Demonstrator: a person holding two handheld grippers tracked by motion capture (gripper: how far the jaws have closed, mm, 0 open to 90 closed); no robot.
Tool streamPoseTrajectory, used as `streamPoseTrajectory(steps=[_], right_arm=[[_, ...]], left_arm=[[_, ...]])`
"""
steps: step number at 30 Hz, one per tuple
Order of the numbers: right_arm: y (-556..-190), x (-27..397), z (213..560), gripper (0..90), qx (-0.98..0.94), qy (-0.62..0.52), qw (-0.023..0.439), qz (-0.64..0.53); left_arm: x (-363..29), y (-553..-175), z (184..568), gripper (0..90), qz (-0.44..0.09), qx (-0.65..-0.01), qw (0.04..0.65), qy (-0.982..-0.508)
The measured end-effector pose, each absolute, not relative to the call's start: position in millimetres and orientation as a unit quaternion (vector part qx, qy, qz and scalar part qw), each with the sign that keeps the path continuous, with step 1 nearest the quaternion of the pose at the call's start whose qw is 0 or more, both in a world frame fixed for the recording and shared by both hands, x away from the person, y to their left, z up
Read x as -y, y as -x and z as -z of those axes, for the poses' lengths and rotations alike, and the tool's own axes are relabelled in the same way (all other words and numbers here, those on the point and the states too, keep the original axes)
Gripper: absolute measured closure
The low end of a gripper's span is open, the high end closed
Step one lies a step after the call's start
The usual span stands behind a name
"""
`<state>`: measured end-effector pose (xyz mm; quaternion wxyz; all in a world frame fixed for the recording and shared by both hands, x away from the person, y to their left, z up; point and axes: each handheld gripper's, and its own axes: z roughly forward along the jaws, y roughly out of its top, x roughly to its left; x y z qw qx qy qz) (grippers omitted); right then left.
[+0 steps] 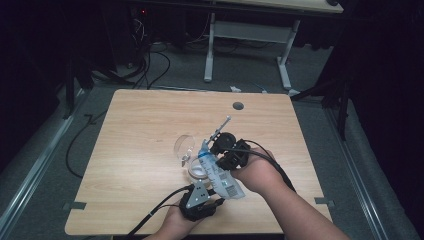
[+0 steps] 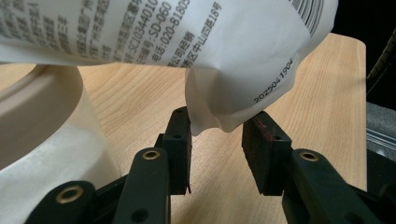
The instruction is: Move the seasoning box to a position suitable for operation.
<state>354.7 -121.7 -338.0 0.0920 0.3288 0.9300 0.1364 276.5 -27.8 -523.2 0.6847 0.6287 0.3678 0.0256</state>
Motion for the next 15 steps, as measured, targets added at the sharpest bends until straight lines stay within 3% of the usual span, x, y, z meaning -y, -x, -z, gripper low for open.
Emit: streamPoseTrajectory(steps=[6,15], right_arm=[[-355.0,123.0,339.4,90.0,-0.93,-0.328,0.09,-0.14],[-354.6,121.5,338.8,90.0,-0.93,-0.329,0.087,-0.14]], left_arm=[[28.0,-276.3,524.0,62.9,-0.025,-0.367,0.684,-0.629],[25.2,-274.8,522.1,54.4,-0.022,-0.365,0.687,-0.627]])
